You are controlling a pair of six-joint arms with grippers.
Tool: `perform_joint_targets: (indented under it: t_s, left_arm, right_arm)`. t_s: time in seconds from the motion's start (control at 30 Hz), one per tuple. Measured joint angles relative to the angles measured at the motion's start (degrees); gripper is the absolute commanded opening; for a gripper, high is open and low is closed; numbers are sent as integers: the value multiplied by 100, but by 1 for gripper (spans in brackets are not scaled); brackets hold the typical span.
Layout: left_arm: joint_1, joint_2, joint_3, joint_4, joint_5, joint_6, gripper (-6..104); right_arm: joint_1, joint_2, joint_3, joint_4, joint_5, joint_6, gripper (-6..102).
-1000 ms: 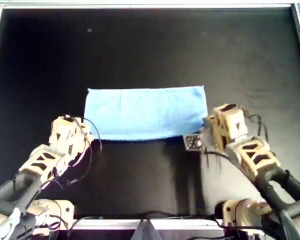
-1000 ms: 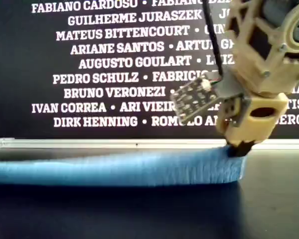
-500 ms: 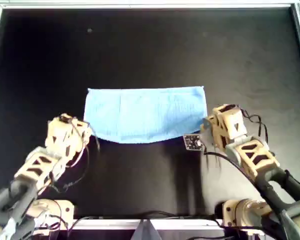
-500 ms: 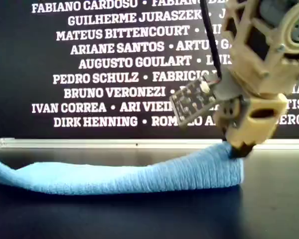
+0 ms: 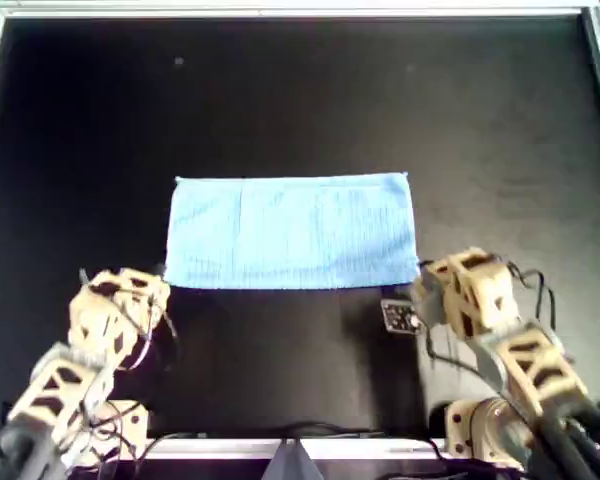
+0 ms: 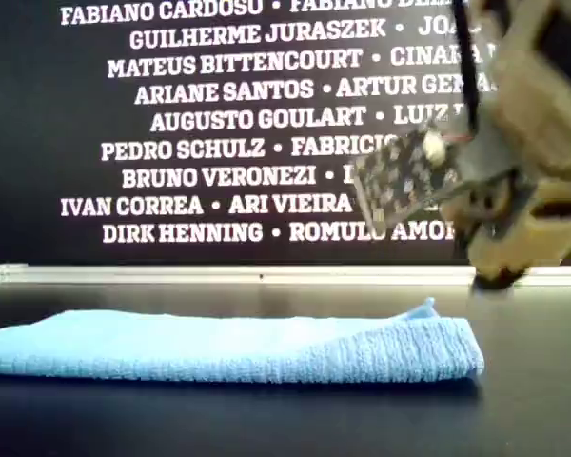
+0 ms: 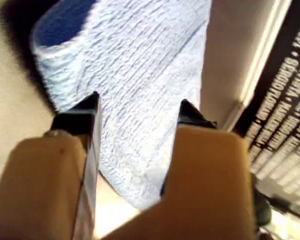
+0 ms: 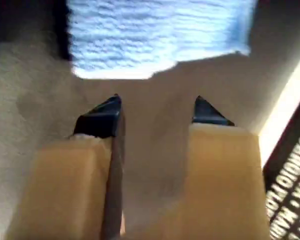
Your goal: Fold a cloth
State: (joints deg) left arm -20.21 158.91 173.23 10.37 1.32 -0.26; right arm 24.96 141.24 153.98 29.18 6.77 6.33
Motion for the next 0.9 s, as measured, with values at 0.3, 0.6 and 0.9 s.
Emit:
perform_joint_targets:
  t_s: [0.3, 0.6, 0.9]
  left_arm:
    - [246, 1512, 0, 0, -158, 0, 54]
    - [729, 1679, -18, 0, -1283, 0, 54]
    - [729, 1679, -18, 0, -1564, 0, 54]
  right_arm:
    - [-149, 2733, 888, 9, 360, 0, 56]
    - [-229, 3524, 1011, -26, 1055, 70, 57]
    - [-229, 3524, 1230, -97, 1081, 53, 57]
